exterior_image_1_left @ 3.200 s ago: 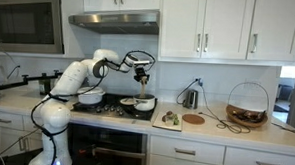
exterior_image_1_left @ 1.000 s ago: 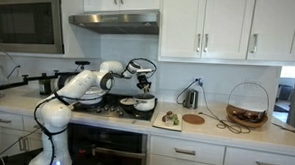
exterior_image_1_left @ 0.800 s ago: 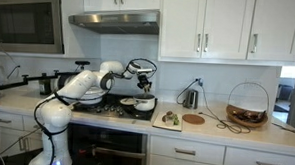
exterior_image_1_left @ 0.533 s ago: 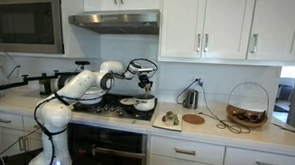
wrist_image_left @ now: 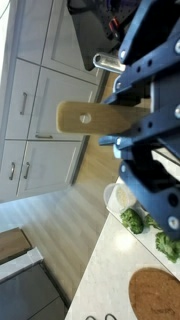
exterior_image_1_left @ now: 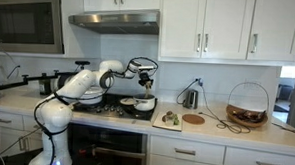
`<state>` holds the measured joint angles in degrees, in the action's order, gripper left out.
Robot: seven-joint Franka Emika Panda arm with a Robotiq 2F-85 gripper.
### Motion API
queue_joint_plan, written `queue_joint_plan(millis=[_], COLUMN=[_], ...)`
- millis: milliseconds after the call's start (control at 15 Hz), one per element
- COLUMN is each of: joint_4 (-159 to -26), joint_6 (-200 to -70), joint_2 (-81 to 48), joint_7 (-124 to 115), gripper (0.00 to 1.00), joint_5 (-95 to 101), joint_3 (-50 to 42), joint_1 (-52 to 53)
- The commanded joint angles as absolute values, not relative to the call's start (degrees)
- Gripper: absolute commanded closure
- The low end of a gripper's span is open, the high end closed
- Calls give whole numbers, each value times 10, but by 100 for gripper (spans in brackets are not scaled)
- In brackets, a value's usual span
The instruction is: Pick up the wooden spatula from the chopping board and use it to stir the contents in the pot, place the spatula back on the chopping board
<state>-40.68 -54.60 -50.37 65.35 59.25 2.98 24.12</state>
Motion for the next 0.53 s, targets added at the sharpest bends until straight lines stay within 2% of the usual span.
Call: queue_joint_plan(millis=[0, 467], joint_4=[-413, -451], joint_6=[-524, -504], joint_2=[-481, -447], joint_7=[695, 725], gripper=[93, 93], joint_5=[598, 597], joint_3=[21, 32], joint_1=[258, 266])
